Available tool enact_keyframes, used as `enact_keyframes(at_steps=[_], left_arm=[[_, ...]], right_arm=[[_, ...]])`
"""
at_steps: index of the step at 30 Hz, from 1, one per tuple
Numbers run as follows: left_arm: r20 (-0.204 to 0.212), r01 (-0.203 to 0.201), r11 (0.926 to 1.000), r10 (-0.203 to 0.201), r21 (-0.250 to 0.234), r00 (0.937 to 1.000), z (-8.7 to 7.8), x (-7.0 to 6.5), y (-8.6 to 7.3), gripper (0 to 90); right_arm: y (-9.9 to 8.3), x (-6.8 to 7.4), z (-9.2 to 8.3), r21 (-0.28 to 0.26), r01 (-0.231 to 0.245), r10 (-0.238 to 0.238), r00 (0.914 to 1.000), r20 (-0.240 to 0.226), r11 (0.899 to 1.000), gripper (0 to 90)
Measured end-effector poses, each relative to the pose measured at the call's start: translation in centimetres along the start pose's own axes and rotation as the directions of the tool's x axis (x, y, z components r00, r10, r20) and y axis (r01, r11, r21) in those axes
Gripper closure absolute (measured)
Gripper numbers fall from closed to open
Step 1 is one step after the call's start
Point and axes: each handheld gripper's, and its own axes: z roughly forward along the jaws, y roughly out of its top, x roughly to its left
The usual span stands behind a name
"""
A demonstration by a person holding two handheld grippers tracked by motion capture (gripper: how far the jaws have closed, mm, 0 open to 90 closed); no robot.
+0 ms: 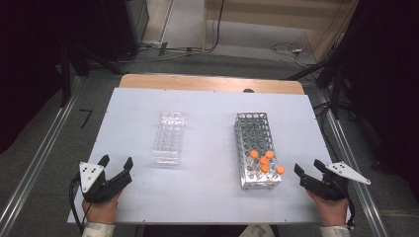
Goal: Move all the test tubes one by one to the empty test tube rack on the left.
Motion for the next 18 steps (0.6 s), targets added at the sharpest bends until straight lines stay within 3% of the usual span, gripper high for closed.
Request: enact_keyframes(at_steps=[11, 18], left_arm=[[0.002, 0.001, 1.0, -0.001, 0.0, 1.0, 0.0, 0.0, 0.0, 24.1], [0.003, 0.001, 1.0, -0.001, 0.0, 1.0, -0.04, 0.01, 0.01, 24.2]], right_arm=[[0.0, 0.24, -0.23, -0.005, 0.002, -0.002, 0.9999, -0.015, 1.0, 22.1], [0.06, 0.85, -0.87, -0.016, -0.001, 0.0, 0.9986, -0.053, 1.0, 22.3]])
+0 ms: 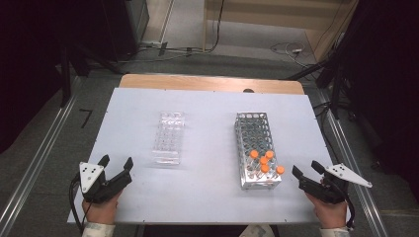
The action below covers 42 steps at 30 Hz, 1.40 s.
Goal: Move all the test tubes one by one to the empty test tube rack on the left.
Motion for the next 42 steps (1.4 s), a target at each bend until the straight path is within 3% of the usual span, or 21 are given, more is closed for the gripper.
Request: enact_keyframes(at_steps=[6, 12, 22, 31, 42], left_arm=[[-0.002, 0.002, 1.0, -0.002, 0.001, 1.0, 0.0, 0.0, 0.0, 24.2], [-0.002, 0.002, 1.0, -0.002, 0.0, 1.0, 0.0, 0.0, 0.0, 24.2], [0.0, 0.0, 1.0, 0.0, 0.0, 1.0, 0.0, 0.0, 0.0, 24.2], [0.0, -0.001, 1.0, 0.001, 0.001, 1.0, 0.0, 0.0, 0.0, 24.2], [0.001, -0.006, 1.0, 0.006, 0.006, 1.0, 0.1, -0.1, 0.0, 24.2]], right_arm=[[0.2, 0.6, -0.7, -0.012, 0.006, -0.006, 0.9993, -0.036, 1.0, 23.0], [0.1, 1.5, -1.1, -0.006, 0.044, -0.044, 0.9961, -0.077, 0.999, 24.2], [-0.5, 2.9, -1.6, -0.009, 0.085, -0.086, 0.9848, -0.151, 0.996, 30.0], [-0.7, 3.6, -1.3, -0.008, 0.108, -0.107, 0.977, -0.184, 0.994, 33.4], [-0.6, 4.7, -0.7, -0.023, 0.145, -0.147, 0.9661, -0.212, 0.989, 44.4]])
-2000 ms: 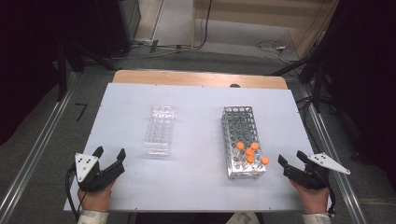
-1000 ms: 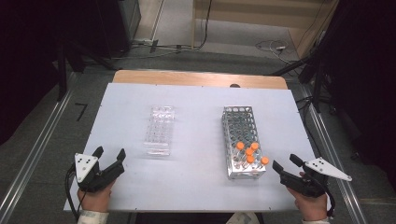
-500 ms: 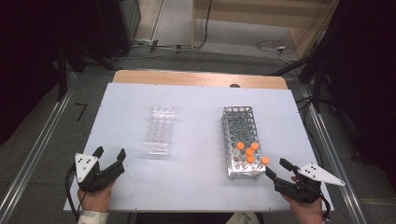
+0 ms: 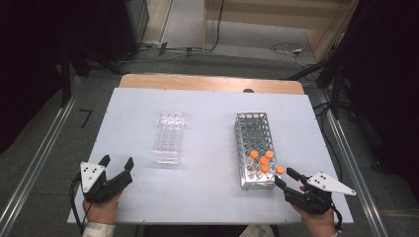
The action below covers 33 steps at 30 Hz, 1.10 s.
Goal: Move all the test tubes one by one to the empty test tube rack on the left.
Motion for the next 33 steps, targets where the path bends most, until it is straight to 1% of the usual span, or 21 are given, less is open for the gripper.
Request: enact_keyframes(at_steps=[7, 11, 22, 26, 33], left_arm=[[0.0, 0.0, 1.0, 0.0, 0.0, 1.0, 0.0, 0.0, 0.0, 24.2], [0.0, -0.002, 1.0, 0.002, 0.001, 1.0, 0.0, 0.0, 0.0, 24.2], [0.002, 0.0, 1.0, 0.0, -0.002, 1.0, 0.0, 0.0, 0.0, 24.2], [0.002, -0.001, 1.0, 0.001, -0.002, 1.0, 0.0, 0.0, 0.0, 24.2], [0.003, -0.001, 1.0, 0.001, -0.001, 1.0, 0.0, 0.0, 0.0, 24.2]], right_arm=[[0.1, 0.3, 0.3, -0.01, 0.023, -0.024, 0.9997, -0.005, 1.0, 53.4], [0.2, 0.5, 0.5, -0.006, 0.038, -0.038, 0.9992, -0.008, 0.999, 57.9], [0.2, 0.8, 1.1, 0.002, 0.063, -0.063, 0.998, 0.002, 0.998, 66.3], [0.2, 0.9, 1.1, 0.002, 0.066, -0.066, 0.9978, 0.007, 0.998, 69.2], [0.3, 0.8, 1.1, 0.0, 0.071, -0.071, 0.9974, 0.015, 0.997, 71.1]])
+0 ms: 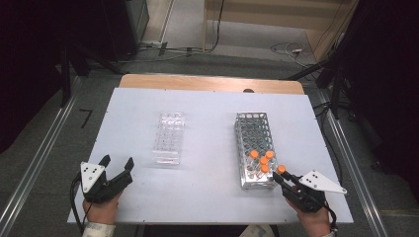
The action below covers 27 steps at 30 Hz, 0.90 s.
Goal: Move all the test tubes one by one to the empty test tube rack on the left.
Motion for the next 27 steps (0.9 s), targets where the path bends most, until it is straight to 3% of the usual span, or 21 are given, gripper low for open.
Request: enact_keyframes(at_steps=[27], left_arm=[[0.0, 0.0, 1.0, 0.0, 0.0, 1.0, 0.0, 0.0, 0.0, 24.2]], right_arm=[[2.8, 0.0, -2.9, -0.112, -0.011, 0.012, 0.9999, 0.008, 0.994, 71.6]])
